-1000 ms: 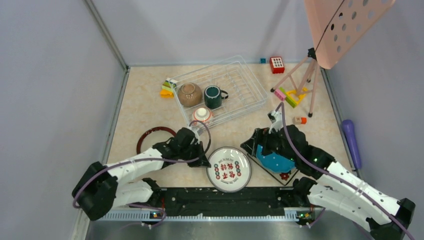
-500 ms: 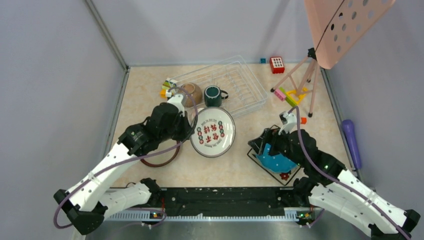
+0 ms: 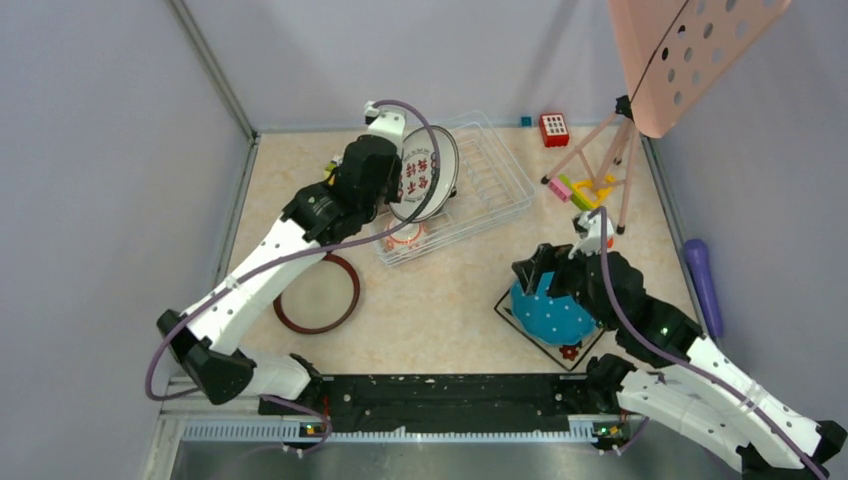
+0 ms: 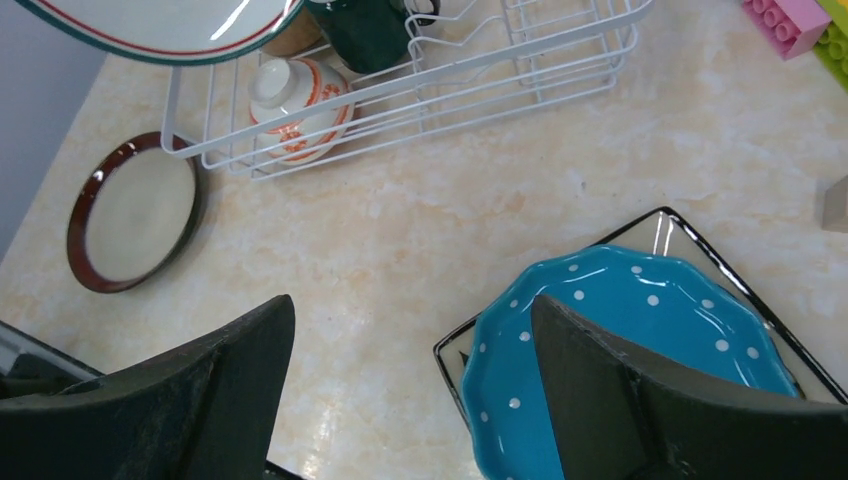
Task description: Load the mixed dishes into the dish rack
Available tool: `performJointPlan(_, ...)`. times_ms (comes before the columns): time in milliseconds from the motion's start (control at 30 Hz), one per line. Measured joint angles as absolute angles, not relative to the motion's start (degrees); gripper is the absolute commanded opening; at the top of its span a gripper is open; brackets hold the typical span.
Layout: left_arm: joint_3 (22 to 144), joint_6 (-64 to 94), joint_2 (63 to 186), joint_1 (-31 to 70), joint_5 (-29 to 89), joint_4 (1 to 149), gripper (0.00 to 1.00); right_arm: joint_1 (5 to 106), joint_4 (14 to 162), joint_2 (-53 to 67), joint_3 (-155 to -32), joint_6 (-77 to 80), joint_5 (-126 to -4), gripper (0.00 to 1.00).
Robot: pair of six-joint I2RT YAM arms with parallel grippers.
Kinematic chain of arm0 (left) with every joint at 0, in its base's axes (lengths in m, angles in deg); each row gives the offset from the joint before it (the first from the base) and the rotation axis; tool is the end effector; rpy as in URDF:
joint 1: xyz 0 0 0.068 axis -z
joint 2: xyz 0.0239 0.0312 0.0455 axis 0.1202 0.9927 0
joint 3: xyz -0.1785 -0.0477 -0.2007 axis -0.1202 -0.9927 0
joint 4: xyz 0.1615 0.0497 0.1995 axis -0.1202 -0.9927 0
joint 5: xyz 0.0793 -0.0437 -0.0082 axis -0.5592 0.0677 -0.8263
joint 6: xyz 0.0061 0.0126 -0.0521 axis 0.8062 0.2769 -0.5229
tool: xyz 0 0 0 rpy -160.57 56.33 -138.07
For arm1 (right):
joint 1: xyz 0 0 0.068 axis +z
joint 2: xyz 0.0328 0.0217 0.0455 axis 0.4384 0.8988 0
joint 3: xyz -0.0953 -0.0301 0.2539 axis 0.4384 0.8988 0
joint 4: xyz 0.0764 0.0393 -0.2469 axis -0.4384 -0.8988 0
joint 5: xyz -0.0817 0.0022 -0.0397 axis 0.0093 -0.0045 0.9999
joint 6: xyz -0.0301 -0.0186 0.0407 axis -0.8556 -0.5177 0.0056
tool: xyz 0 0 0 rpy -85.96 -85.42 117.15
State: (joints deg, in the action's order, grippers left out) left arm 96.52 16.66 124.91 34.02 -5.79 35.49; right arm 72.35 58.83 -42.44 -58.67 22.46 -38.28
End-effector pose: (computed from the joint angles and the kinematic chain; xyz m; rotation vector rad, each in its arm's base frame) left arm 0.2209 -0.1698 0.4229 0.2388 1.9740 -0.0805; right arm 0.0968 0.0849 0.3120 -0.0967 1.9473 0.5476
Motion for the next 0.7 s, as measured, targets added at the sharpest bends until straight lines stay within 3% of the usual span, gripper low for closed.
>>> performJointPlan(233, 104.3, 13.0, 132.9, 29.6, -0.4, 34.5, 0.0, 72.3, 59.0, -33.8, -63.3, 19.5, -38.1, 0.86)
performJointPlan(500, 101.1, -5.4, 133.0, 7.6, 35.5, 36.1, 0.0, 72.0, 67.6, -27.9, -65.0, 18.1, -48.1, 0.85)
performJointPlan(700, 87.5, -21.9, 133.0, 5.7, 58.0, 50.7, 0.0, 71.0, 79.5, -25.7, -65.7, 29.9, -49.2, 0.78)
